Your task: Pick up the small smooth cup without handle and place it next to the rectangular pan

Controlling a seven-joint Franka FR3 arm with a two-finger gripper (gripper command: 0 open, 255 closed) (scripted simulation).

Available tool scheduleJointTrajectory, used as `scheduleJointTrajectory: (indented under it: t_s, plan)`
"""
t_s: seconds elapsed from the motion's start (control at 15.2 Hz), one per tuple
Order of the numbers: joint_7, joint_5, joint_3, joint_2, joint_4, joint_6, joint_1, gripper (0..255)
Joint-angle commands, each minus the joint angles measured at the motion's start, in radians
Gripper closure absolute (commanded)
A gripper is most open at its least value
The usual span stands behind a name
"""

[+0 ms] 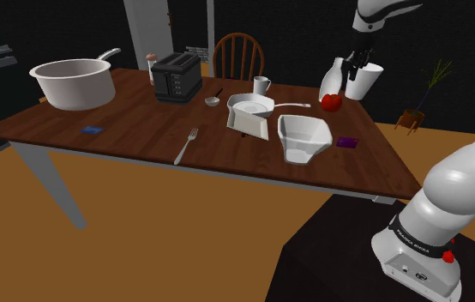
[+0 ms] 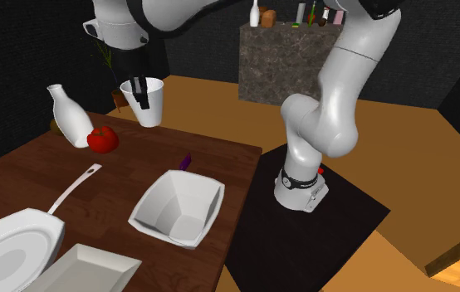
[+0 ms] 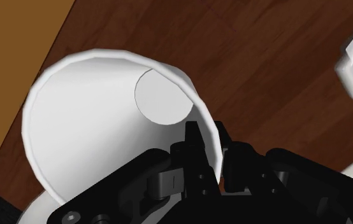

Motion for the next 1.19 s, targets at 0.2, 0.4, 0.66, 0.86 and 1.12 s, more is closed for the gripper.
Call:
scheduleJointTrajectory:
  t_s: [0.2, 0.4, 0.66, 0.86, 1.12]
  plan:
    - [-0.085, 0.044, -0.055, 0.185, 0.188, 0.012, -0.009, 255]
    - [-0.14, 0.087, -0.082, 0.307, 0.319, 0.01, -0.022, 255]
    - [-0.164, 0.111, -0.092, 0.371, 0.364, 0.029, -0.034, 255]
    - [-0.157, 0.109, -0.092, 0.373, 0.327, 0.068, -0.035, 255]
    - [-0.149, 0.107, -0.093, 0.38, 0.281, 0.12, -0.036, 255]
